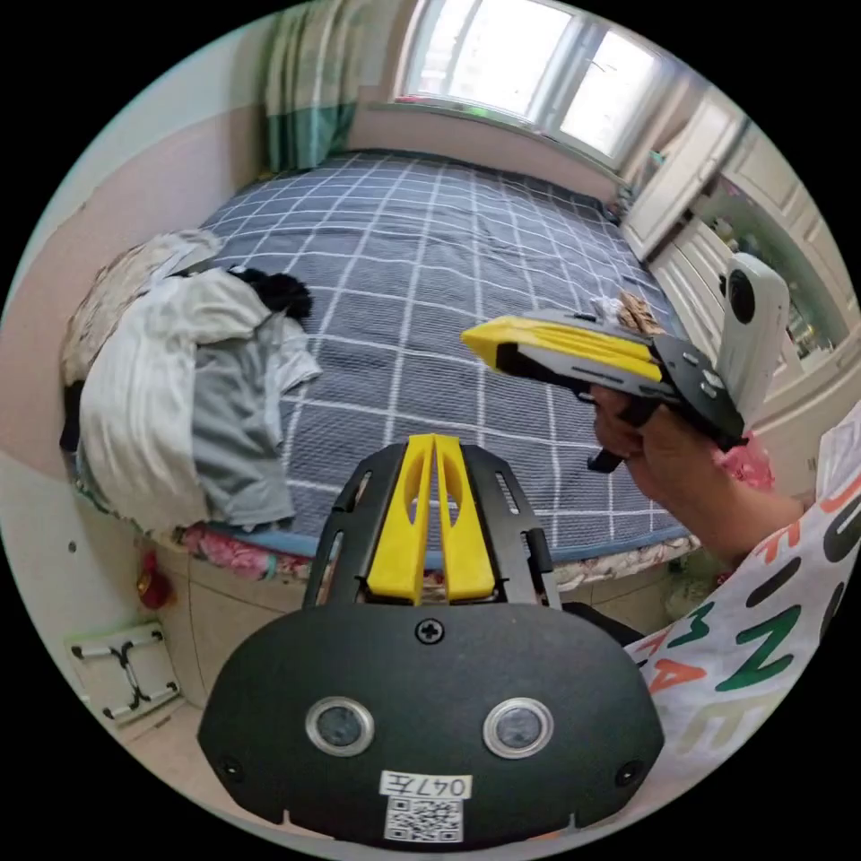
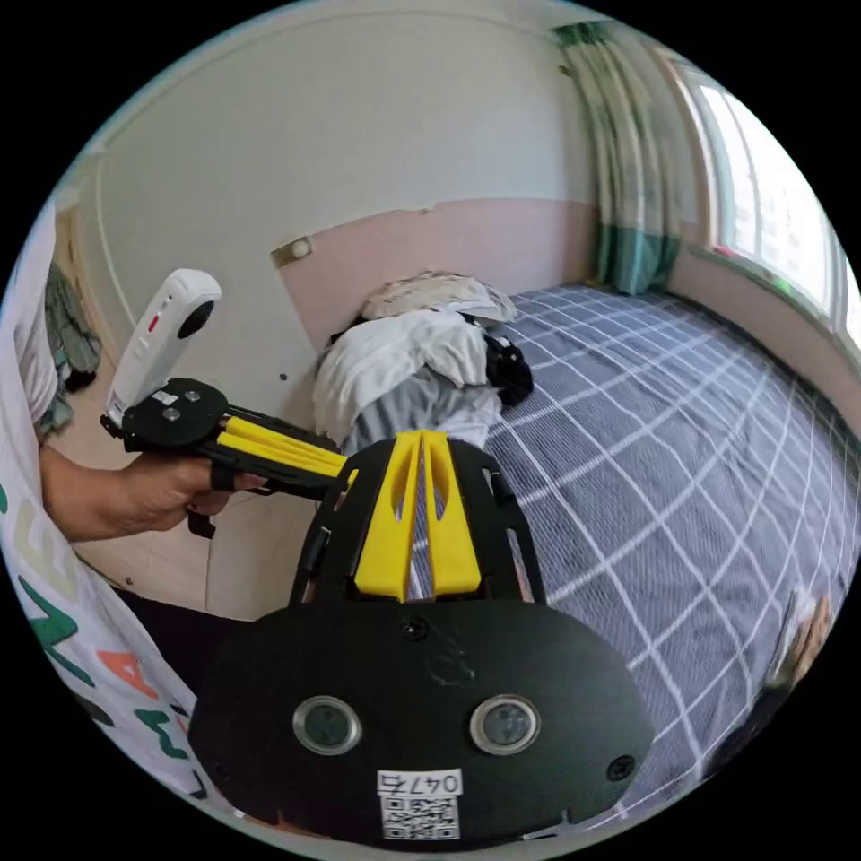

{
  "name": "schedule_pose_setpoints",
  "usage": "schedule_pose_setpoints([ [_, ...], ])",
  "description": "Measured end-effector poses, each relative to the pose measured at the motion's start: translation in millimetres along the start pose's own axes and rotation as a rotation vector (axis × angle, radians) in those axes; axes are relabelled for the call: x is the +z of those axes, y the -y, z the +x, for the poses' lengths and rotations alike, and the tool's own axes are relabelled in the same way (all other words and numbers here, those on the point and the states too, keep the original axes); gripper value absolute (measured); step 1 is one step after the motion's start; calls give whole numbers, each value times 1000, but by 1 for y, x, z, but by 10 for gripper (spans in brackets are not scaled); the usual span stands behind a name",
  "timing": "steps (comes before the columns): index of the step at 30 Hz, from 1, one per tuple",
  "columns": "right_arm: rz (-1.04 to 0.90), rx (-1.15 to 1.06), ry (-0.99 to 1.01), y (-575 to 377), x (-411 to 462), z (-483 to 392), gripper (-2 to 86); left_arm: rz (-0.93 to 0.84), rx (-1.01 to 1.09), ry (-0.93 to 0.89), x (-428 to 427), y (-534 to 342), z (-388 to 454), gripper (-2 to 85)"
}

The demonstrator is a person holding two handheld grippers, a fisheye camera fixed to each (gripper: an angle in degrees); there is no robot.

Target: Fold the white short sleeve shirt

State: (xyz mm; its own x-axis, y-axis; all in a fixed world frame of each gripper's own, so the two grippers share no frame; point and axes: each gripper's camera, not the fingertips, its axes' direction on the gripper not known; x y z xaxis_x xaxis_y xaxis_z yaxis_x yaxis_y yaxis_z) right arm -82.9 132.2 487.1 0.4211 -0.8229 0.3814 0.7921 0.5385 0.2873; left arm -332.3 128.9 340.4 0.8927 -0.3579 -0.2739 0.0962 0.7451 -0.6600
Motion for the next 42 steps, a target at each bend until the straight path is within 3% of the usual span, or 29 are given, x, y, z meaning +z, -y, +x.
schedule_pose_setpoints([
  [7,-5,-45,197,164,102,-30,-9,50,-131,72,-93,-34,-142,-8],
  [14,-30,64,283,255,114,-93,-12,52,-141,37,-197,-54,-204,-9],
  [24,-121,-71,210,330,4,-151,-12,117,-154,-105,-320,-98,-180,-8],
  [34,19,-81,132,331,-112,-171,-12,181,-168,55,-418,-143,-144,-8],
  [42,52,-116,104,347,-126,-189,31,200,-129,198,-475,-157,-132,39],
])
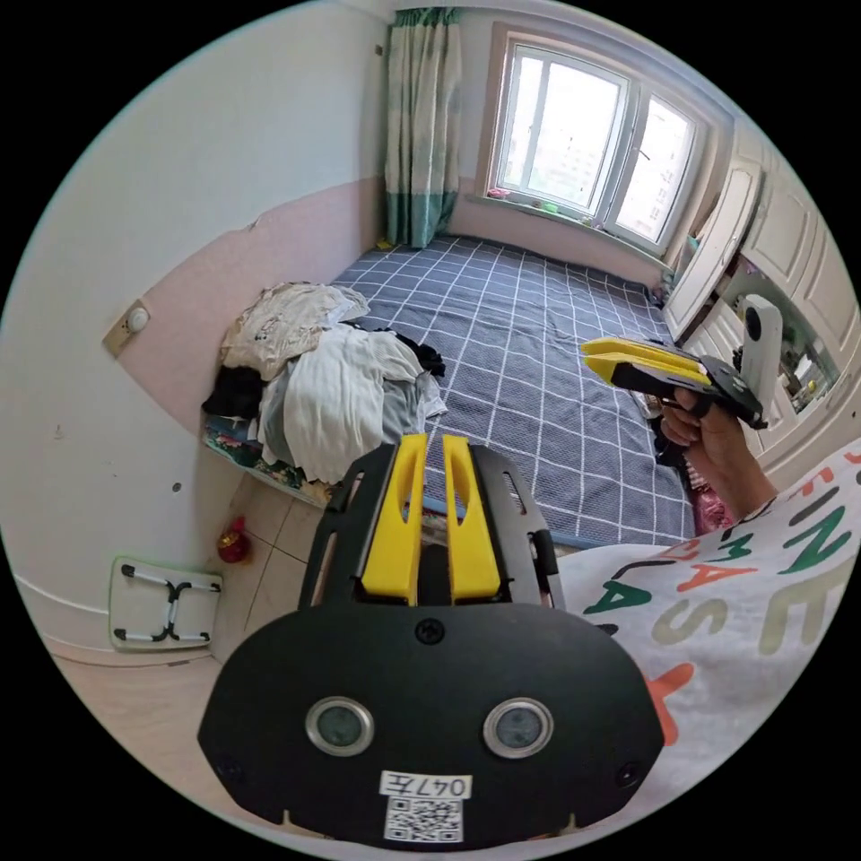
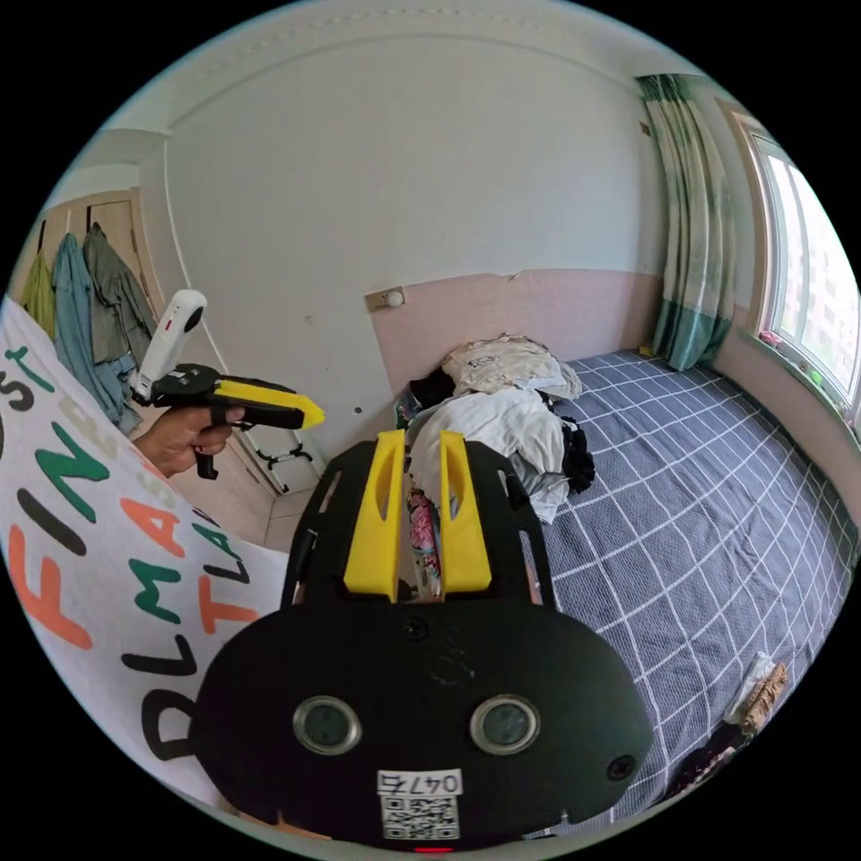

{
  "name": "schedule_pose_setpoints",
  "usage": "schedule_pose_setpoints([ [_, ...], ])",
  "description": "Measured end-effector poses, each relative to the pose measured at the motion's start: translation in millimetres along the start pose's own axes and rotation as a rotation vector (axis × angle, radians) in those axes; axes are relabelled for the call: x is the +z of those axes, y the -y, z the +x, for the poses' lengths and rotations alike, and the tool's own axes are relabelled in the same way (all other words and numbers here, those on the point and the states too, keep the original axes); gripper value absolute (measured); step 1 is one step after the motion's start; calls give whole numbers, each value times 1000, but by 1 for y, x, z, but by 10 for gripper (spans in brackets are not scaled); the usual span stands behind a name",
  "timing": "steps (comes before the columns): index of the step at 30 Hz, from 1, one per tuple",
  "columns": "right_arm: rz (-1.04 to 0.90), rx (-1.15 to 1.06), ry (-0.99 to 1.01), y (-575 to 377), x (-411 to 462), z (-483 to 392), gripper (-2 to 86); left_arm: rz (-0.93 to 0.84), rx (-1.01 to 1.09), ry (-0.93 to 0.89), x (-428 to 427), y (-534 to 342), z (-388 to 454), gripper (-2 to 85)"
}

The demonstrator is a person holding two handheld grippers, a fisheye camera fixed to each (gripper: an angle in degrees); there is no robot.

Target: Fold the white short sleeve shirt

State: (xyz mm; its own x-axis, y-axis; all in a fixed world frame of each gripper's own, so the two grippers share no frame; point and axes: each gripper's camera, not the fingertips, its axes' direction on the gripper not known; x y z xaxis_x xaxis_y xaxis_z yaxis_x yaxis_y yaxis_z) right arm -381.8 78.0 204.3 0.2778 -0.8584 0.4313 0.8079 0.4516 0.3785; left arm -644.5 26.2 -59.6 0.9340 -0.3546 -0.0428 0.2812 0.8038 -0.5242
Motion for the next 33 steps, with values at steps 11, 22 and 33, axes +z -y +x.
schedule_pose_setpoints([
  [11,-52,-6,41,84,85,-16,29,4,64,20,-12,67,-88,60],
  [22,-158,144,-237,181,292,29,9,-52,65,-78,48,165,-286,-5],
  [33,-414,388,-490,179,513,123,63,-245,178,-191,136,276,-441,10],
])
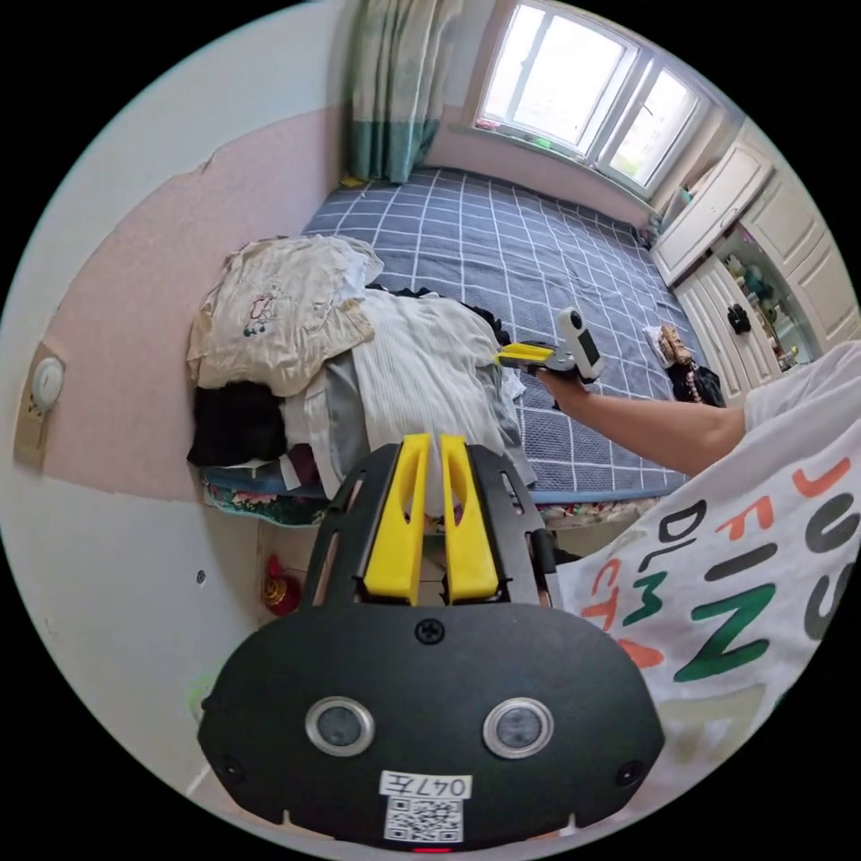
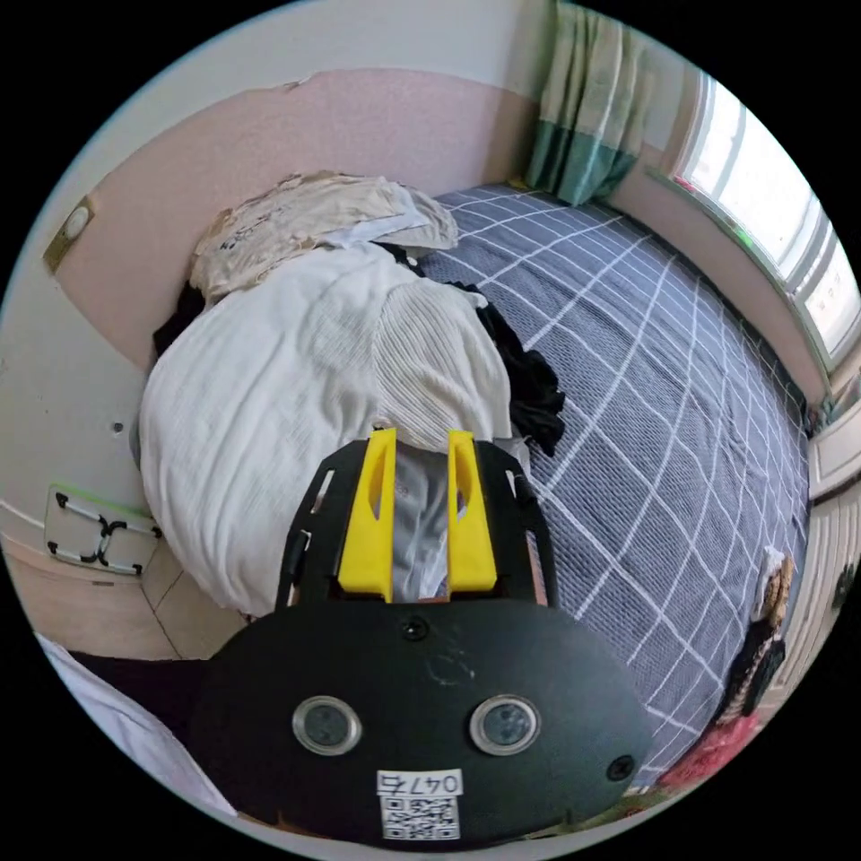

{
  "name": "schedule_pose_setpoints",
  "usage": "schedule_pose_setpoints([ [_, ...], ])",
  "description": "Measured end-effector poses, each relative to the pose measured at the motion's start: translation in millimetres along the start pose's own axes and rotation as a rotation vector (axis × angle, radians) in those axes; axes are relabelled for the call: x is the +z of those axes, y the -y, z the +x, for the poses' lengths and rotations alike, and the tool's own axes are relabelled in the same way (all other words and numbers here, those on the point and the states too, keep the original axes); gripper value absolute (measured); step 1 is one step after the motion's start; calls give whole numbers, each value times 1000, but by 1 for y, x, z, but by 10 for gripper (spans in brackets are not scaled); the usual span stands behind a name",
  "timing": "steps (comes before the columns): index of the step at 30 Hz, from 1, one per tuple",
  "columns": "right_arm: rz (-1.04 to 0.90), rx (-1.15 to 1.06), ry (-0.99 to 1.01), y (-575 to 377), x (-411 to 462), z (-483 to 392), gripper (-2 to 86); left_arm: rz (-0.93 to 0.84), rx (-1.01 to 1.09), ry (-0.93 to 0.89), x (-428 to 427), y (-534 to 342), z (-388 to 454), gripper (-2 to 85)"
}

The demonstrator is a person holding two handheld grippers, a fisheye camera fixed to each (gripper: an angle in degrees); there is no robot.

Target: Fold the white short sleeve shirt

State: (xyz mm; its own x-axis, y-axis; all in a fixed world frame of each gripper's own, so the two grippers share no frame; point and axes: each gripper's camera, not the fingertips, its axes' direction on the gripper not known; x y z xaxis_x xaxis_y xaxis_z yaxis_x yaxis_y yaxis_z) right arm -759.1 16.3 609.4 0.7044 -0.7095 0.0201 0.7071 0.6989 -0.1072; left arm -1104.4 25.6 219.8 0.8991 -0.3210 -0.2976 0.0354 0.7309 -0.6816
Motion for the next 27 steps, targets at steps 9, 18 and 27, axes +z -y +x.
schedule_pose_setpoints([
  [9,-136,-163,105,45,59,-15,63,-98,196,-231,47,82,-61,92],
  [18,56,-156,36,69,-26,-68,2,-132,261,-312,63,152,-116,114],
  [27,300,-632,227,90,-105,-266,1,-91,100,-256,45,218,-228,117],
])
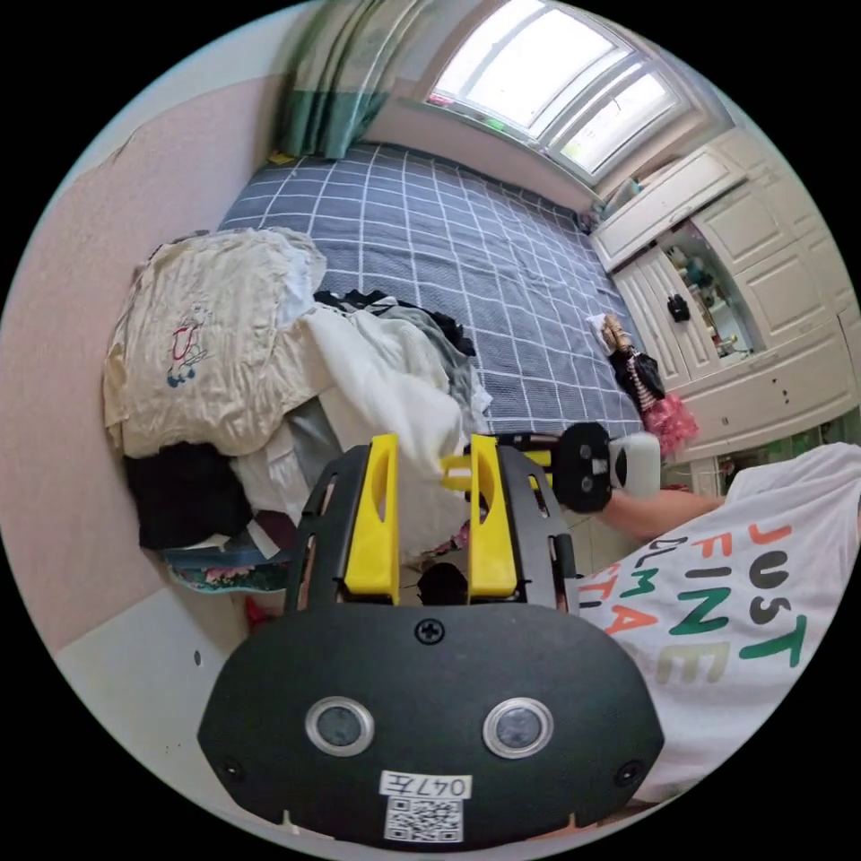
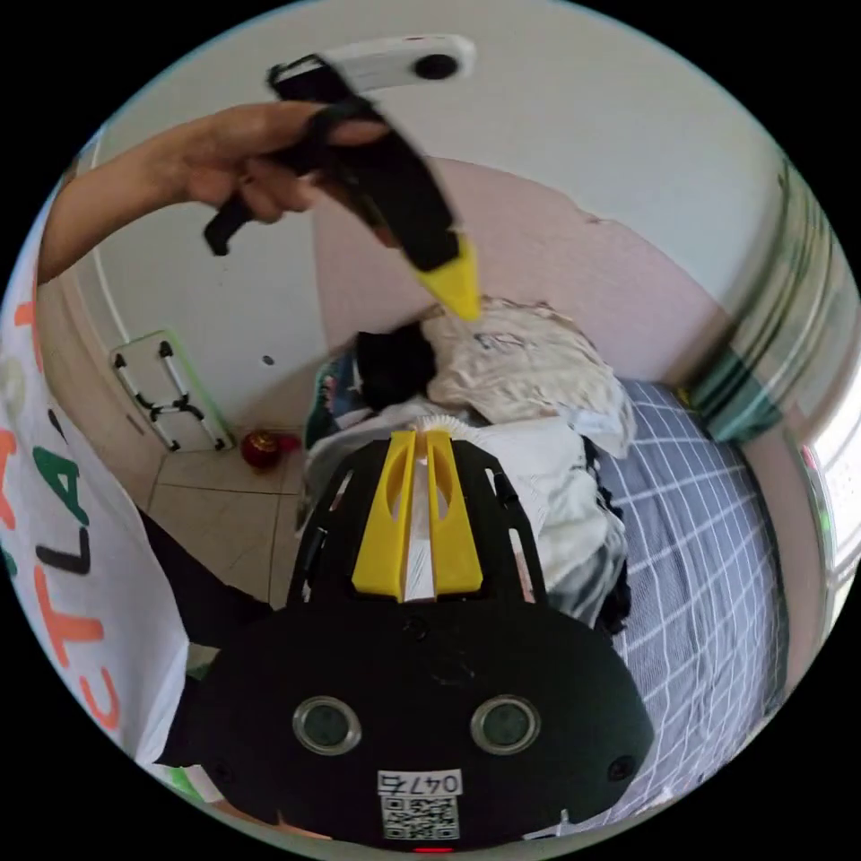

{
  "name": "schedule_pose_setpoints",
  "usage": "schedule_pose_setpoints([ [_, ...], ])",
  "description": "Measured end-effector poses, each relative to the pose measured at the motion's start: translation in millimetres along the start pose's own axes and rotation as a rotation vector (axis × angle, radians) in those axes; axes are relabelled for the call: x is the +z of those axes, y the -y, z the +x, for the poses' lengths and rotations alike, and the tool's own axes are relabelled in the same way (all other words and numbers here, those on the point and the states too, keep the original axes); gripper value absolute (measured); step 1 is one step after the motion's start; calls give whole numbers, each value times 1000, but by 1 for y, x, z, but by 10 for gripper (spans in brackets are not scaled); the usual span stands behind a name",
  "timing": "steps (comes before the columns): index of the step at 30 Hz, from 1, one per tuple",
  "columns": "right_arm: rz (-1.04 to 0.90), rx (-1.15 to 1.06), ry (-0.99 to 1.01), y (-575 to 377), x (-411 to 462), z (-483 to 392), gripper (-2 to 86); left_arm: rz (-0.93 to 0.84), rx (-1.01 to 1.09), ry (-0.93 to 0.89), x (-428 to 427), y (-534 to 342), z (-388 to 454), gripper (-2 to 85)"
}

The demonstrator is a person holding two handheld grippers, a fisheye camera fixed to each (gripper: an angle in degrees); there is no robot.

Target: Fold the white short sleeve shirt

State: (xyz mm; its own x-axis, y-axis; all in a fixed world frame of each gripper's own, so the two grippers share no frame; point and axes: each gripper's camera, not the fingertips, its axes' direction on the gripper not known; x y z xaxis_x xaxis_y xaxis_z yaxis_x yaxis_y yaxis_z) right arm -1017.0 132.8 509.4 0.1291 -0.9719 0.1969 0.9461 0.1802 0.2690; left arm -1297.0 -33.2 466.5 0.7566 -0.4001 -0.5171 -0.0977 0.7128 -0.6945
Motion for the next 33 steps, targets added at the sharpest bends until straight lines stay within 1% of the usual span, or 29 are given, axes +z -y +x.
schedule_pose_setpoints([
  [4,2,-30,121,24,29,-41,2,-83,4,136,27,24,-31,136],
  [6,-2,-35,151,27,39,-51,4,-120,-5,151,48,39,-45,152],
  [8,-30,-40,181,28,50,-58,9,-226,8,150,85,60,-60,181],
  [10,-35,-27,204,25,58,-60,19,-272,24,156,112,72,-68,195],
  [12,-18,-2,207,20,51,-59,24,-309,40,221,133,81,-76,196],
  [13,-13,16,180,14,42,-58,21,-286,30,292,134,84,-81,188],
  [14,-7,26,158,11,36,-57,19,-241,35,318,127,84,-85,175],
  [16,37,118,-5,-5,12,-40,11,-147,36,276,110,80,-93,158],
  [17,47,152,-48,-8,9,-32,9,-91,24,230,98,76,-103,150],
  [19,32,270,-137,-15,12,10,15,-43,-8,188,84,70,-120,138],
  [21,1,319,-149,-17,32,40,28,2,-21,164,72,65,-135,123],
  [23,-44,362,-108,-17,61,65,47,34,-25,123,62,64,-149,108],
  [25,-115,425,6,-16,103,87,59,51,-35,101,58,67,-156,107],
  [26,-127,443,33,-16,112,91,59,53,-37,97,58,71,-161,109],
  [28,-109,553,71,-22,132,102,39,38,-38,97,59,79,-170,116],
  [30,-125,612,86,-25,142,106,20,17,-47,85,62,90,-181,124],
  [33,-91,634,77,-21,139,99,4,17,-76,38,65,110,-202,131],
])
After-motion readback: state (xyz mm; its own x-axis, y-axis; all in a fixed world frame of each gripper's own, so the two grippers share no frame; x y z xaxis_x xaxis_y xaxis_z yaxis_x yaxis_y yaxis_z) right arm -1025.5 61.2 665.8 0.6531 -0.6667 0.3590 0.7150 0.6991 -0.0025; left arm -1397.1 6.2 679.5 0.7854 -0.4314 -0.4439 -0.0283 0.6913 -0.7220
